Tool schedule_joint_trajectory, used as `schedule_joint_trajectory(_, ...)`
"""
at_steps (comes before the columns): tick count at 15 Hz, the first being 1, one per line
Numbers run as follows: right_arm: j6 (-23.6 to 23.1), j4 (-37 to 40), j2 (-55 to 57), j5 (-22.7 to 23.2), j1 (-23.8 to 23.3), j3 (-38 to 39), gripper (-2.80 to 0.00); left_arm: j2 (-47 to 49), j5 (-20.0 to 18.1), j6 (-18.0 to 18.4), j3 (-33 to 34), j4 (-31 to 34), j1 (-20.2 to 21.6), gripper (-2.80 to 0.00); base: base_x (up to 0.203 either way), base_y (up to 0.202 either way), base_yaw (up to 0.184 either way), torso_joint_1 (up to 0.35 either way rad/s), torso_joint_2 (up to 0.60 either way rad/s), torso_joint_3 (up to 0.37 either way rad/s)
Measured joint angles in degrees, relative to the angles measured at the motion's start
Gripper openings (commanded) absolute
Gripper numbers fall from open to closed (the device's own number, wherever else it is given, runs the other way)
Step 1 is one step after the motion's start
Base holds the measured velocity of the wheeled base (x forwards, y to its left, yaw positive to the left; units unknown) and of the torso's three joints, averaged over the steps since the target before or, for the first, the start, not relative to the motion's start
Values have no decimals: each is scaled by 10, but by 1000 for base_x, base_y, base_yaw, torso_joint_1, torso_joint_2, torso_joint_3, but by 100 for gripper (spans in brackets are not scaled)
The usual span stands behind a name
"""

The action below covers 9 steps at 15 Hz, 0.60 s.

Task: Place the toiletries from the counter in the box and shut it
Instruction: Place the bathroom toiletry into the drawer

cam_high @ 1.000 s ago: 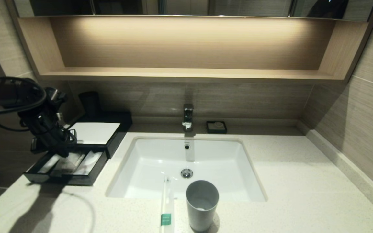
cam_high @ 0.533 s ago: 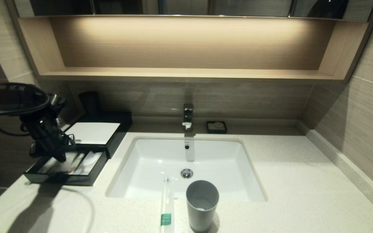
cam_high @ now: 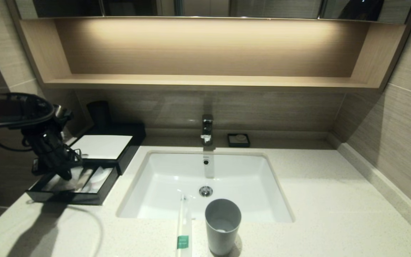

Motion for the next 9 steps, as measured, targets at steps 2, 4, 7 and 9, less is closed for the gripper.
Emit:
schedule_joint_trajectory(2, 0, 0, 0, 0, 0, 0, -280, -1, -2, -1, 0, -1, 0, -280, 0, 0, 0, 0, 0, 0)
schedule_joint_trajectory(4, 0, 0, 0, 0, 0, 0, -280, -7, -5, -2, -3, -4, 0, -280, 0, 0, 0, 0, 0, 0)
schedule_joint_trajectory(7, 0, 0, 0, 0, 0, 0, -280, -24, -5, -3, -5, -5, 0, -280, 0, 0, 0, 0, 0, 0)
schedule_joint_trajectory(9, 0, 0, 0, 0, 0, 0, -280, -35, -6, -3, -5, -4, 0, -280, 0, 0, 0, 0, 0, 0)
